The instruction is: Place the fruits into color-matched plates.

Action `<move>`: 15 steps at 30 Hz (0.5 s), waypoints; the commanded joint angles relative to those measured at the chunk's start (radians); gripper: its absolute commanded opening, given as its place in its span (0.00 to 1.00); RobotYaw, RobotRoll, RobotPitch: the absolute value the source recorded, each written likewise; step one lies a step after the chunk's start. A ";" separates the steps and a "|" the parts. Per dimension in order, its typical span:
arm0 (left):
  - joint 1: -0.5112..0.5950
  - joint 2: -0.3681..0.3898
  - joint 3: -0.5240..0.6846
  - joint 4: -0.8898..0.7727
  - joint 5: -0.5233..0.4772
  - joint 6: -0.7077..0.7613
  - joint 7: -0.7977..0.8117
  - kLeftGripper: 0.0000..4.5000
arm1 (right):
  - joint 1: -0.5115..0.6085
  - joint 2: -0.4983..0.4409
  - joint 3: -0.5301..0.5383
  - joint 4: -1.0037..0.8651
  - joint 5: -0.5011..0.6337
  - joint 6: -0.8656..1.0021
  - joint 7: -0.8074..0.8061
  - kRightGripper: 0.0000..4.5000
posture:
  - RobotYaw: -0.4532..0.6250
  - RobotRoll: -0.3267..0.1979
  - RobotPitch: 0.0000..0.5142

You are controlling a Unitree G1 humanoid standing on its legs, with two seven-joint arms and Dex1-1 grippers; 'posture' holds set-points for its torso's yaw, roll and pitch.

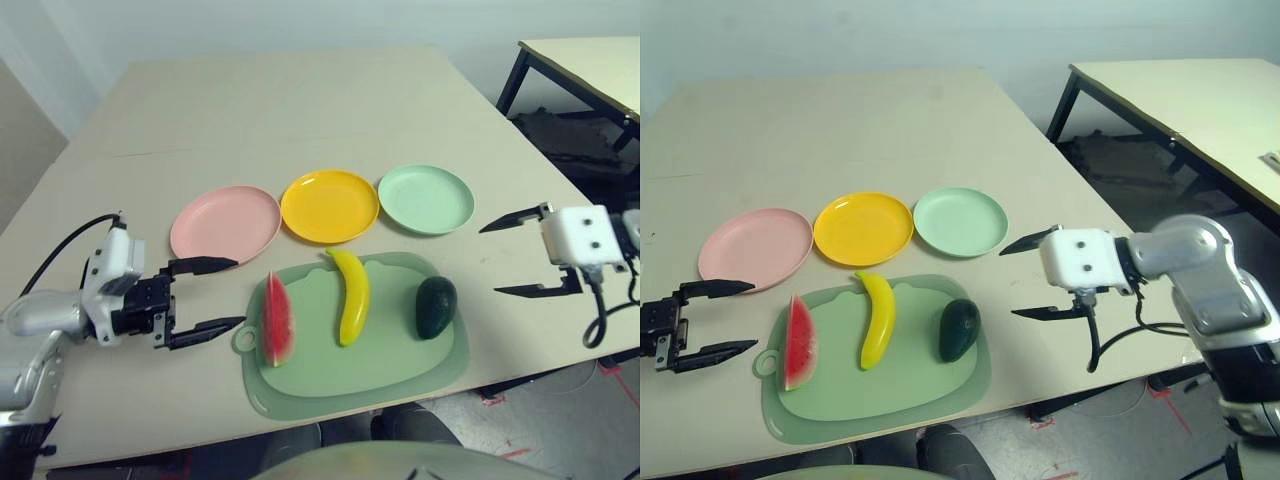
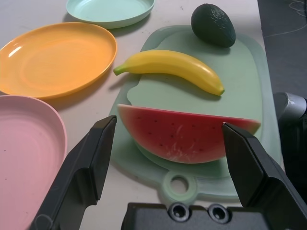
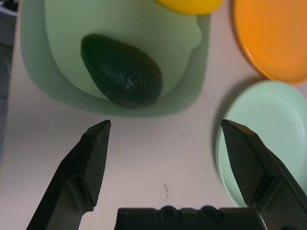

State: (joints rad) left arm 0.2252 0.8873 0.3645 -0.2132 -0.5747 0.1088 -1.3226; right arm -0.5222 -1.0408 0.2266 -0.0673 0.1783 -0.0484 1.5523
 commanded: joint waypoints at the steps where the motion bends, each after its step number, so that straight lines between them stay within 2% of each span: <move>1: 0.012 -0.001 0.008 -0.034 0.002 0.006 0.015 0.99 | -0.044 0.024 0.080 -0.025 -0.040 0.046 0.050 1.00 | 0.55 0.62 0.01; 7: 0.034 0.006 0.012 -0.104 -0.013 0.028 0.033 0.99 | -0.095 0.029 0.199 -0.039 -0.086 0.085 0.062 1.00 | 0.59 0.62 0.01; 15: 0.026 0.009 0.009 -0.117 -0.011 0.039 0.044 0.99 | -0.111 0.046 0.258 -0.022 -0.112 0.077 0.062 1.00 | 0.59 0.62 0.01</move>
State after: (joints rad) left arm 0.2548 0.8878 0.3709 -0.3162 -0.5873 0.1429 -1.2791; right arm -0.6155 -1.0015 0.4666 -0.0941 0.0797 0.0371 1.6120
